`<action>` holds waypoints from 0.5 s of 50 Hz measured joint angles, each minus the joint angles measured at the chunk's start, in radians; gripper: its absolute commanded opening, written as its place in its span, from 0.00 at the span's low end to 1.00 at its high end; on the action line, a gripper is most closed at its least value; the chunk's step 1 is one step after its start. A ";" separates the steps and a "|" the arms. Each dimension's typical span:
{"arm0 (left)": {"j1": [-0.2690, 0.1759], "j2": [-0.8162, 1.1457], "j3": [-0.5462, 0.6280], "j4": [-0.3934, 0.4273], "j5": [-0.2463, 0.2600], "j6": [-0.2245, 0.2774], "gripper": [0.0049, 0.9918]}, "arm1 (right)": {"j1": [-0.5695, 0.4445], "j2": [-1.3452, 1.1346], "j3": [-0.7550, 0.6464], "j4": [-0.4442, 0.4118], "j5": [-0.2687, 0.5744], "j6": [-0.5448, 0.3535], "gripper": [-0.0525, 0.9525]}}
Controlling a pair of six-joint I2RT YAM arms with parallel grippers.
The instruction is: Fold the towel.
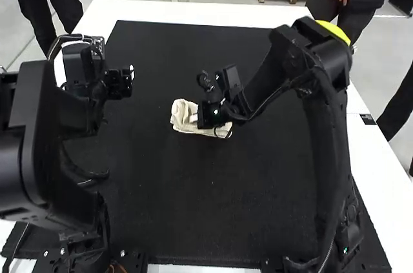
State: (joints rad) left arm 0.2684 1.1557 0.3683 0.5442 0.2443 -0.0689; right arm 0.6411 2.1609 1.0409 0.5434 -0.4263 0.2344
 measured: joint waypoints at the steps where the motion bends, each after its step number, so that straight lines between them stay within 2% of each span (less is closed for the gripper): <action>1: 0.000 -0.005 0.000 -0.002 0.000 0.000 0.97 | 0.003 0.005 0.000 0.005 0.003 -0.001 0.02; 11: 0.000 -0.051 0.000 -0.029 0.010 0.000 0.97 | 0.009 0.024 0.000 0.034 0.011 -0.007 0.02; 25: 0.000 -0.069 0.000 -0.051 0.015 -0.004 0.97 | -0.013 -0.125 -0.015 -0.034 -0.001 0.044 0.02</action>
State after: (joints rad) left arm 0.2684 1.0866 0.3683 0.4934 0.2592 -0.0731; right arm 0.6285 2.0357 1.0260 0.5095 -0.4274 0.2783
